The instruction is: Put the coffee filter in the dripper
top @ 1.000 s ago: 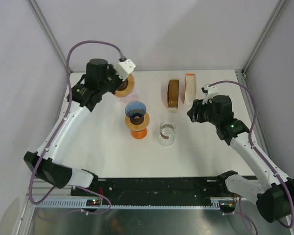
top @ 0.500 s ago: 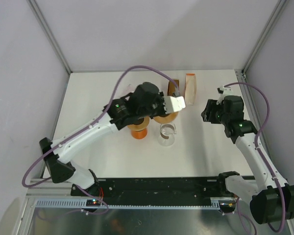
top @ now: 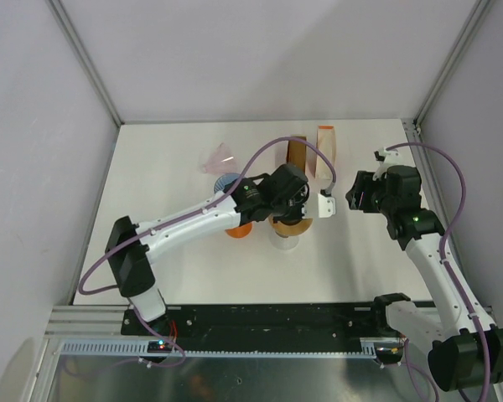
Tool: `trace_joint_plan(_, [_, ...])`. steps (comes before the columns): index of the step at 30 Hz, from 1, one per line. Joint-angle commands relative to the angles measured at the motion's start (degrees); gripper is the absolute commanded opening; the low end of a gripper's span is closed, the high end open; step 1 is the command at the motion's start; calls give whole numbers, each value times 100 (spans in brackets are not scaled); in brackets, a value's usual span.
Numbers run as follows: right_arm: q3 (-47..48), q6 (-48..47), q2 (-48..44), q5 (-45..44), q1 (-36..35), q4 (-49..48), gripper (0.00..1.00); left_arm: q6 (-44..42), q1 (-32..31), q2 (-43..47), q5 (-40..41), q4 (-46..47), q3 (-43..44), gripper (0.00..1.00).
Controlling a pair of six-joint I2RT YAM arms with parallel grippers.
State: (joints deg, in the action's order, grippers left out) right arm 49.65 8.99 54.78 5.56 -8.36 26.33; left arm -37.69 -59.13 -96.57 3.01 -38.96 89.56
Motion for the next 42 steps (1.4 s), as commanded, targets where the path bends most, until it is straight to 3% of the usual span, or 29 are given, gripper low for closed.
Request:
trace_joint_plan(1, [236,-79,-82,70,33,28,59,-209,-28,-90,209,127,-21,0])
trace_joint_plan(21, [107,-81,-121,121,32,-27,60,-333,-28,-413,261,119,-115,1])
trace_joint_plan(26, [105,-82,-106,116,28,-53,60,-321,-28,-272,248,89,-95,27])
trace_joint_plan(32, [83,-81,-48,183,28,-53,61,-292,-16,-58,430,91,112,46])
trace_joint_plan(42, [73,-81,-14,235,27,-57,61,-111,129,255,231,93,645,59])
